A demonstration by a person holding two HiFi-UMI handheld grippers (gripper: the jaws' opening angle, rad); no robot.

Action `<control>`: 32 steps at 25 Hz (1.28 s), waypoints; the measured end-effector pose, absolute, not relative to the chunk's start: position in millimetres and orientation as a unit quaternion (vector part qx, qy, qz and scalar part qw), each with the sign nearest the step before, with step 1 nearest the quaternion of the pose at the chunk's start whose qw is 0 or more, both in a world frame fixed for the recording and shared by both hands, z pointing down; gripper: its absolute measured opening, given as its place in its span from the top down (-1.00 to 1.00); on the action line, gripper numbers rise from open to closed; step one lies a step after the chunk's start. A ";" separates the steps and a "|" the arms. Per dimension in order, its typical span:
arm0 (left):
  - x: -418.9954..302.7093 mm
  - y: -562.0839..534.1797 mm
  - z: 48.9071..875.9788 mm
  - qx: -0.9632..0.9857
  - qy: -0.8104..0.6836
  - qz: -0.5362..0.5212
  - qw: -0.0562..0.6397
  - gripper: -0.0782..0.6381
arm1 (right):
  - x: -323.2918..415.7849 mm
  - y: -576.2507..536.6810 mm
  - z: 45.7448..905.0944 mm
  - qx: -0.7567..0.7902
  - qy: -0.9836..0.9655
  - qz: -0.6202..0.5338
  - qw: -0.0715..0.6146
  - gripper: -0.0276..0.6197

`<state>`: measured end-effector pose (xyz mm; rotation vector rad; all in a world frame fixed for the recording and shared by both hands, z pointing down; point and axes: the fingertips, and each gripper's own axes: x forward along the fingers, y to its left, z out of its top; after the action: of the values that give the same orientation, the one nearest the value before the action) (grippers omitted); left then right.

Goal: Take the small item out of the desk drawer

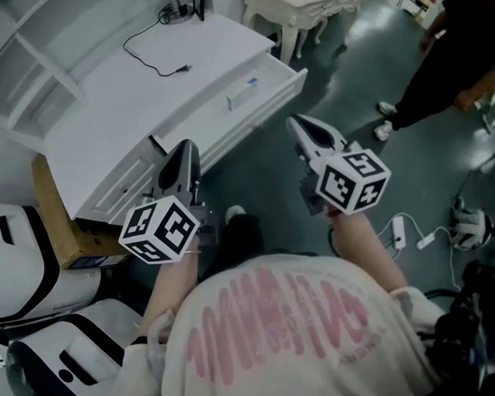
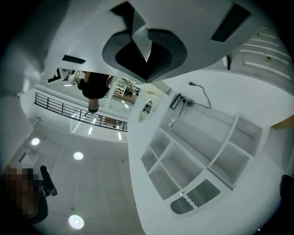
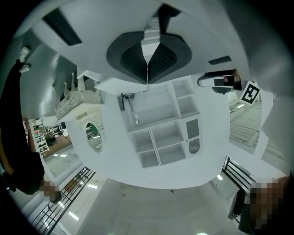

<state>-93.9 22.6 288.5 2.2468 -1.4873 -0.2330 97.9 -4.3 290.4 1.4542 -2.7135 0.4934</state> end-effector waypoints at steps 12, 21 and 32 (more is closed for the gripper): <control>-85.1 -103.3 355.0 0.807 -0.533 -0.031 0.253 0.70 | 77.2 -131.0 348.1 0.429 -0.881 0.196 0.046 0.86; -93.6 -193.9 422.8 0.788 -0.534 0.022 0.305 0.70 | 53.8 -232.7 421.4 0.381 -0.889 0.225 0.122 0.86; -99.1 -232.8 483.5 0.777 -0.514 0.057 0.359 0.70 | 25.5 -298.2 506.9 0.237 -0.895 0.134 0.352 0.85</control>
<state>-99.1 -232.8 483.5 2.0042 -1.3267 0.1473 25.5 -298.2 506.9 0.6145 -2.3161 0.3470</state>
